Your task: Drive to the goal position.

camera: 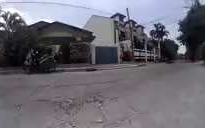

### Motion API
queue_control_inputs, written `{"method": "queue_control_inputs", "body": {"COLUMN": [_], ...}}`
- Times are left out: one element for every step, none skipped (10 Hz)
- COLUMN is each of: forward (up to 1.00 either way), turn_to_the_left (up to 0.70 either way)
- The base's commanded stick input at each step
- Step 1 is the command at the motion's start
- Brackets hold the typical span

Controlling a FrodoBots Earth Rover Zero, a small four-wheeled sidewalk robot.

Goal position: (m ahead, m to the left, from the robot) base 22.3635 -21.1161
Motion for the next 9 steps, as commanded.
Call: {"method": "queue_control_inputs", "body": {"forward": [0.0, 0.0, 0.0, 0.0, 0.0, 0.0, 0.0, 0.0, 0.0], "turn_to_the_left": [-0.7, -0.7, -0.7, -0.7, -0.79, -0.85, -0.85, -0.92, -1.0]}}
